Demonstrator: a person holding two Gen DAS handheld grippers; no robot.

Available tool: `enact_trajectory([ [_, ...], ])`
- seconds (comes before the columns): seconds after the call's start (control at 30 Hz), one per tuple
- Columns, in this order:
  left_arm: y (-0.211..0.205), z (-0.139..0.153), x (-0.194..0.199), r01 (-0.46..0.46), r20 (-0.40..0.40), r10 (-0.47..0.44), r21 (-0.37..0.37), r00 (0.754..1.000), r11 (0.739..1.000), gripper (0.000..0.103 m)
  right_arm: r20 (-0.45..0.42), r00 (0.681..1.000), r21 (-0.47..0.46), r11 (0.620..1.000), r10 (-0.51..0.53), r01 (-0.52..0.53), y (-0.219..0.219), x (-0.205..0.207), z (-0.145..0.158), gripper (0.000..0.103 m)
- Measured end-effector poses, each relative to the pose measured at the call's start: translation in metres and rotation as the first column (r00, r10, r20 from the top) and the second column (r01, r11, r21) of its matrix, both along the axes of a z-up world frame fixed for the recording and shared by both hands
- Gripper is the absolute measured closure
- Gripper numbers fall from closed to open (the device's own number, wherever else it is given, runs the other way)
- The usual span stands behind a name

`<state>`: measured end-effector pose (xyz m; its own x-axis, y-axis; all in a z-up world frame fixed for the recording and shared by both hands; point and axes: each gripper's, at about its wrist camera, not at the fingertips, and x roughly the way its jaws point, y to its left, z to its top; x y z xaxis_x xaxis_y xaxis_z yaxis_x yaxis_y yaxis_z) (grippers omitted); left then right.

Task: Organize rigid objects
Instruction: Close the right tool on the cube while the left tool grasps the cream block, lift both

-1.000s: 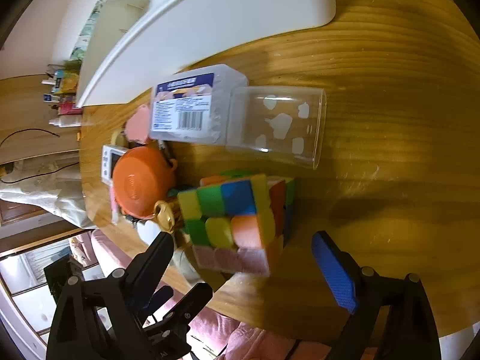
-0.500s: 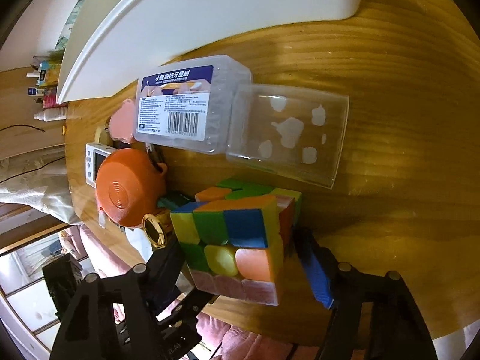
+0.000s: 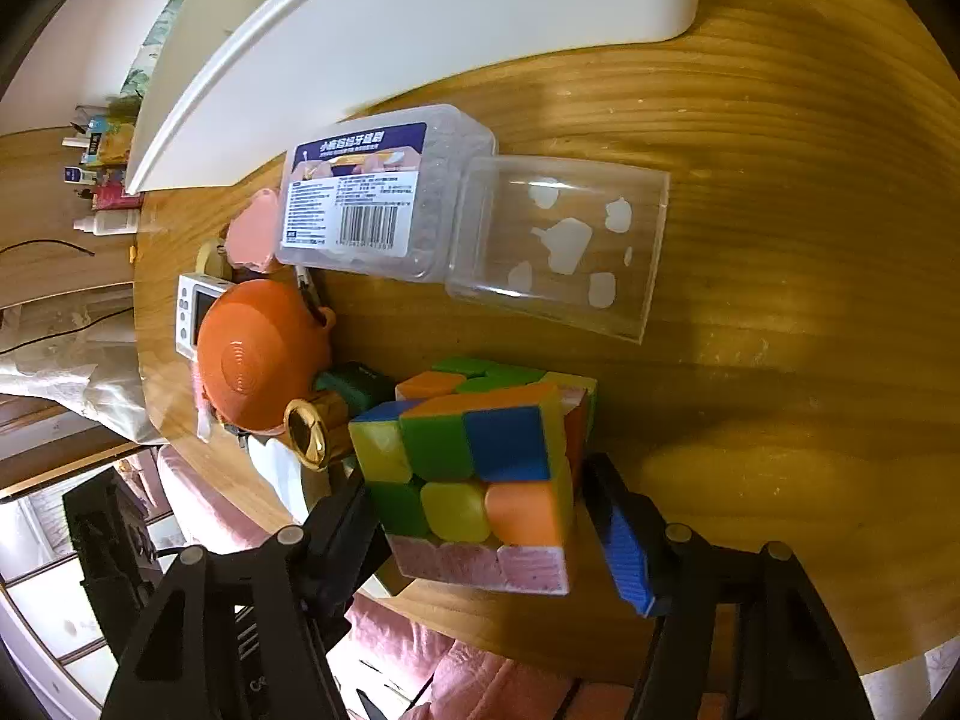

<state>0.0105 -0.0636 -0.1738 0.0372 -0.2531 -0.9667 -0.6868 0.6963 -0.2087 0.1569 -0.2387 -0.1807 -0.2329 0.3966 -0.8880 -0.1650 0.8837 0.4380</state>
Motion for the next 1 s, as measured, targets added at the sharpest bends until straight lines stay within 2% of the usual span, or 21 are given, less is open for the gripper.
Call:
enact_trajectory([
  [0.23,-0.007,0.028,-0.020,0.033,0.062,-0.033,0.000,0.998,0.999,0.055,0.014,1.000,0.035,0.999,-0.017,0.016,-0.006,-0.010,0.011,0.038],
  [0.47,-0.013,0.081,-0.024,0.128,0.146,-0.139,0.077,0.980,0.989,0.055,0.051,0.998,0.104,0.994,-0.036,0.031,-0.014,-0.016,0.041,0.038],
  [0.6,-0.015,0.121,-0.018,0.171,0.221,-0.200,0.144,0.955,0.975,0.055,0.119,0.992,0.149,0.988,-0.051,0.033,-0.019,-0.016,0.070,0.038],
  [0.73,0.000,0.156,-0.008,0.209,0.278,-0.269,0.227,0.922,0.951,0.055,0.211,0.975,0.186,0.982,-0.076,0.036,-0.027,-0.010,0.103,0.038],
  [0.9,-0.004,0.182,0.053,0.234,0.326,-0.327,0.294,0.887,0.927,0.055,0.331,0.935,0.229,0.972,-0.128,0.052,-0.030,-0.004,0.140,0.038],
  [1.0,0.001,0.193,0.070,0.247,0.347,-0.366,0.343,0.863,0.906,0.055,0.389,0.908,0.247,0.967,-0.159,0.064,-0.030,0.000,0.157,0.038],
])
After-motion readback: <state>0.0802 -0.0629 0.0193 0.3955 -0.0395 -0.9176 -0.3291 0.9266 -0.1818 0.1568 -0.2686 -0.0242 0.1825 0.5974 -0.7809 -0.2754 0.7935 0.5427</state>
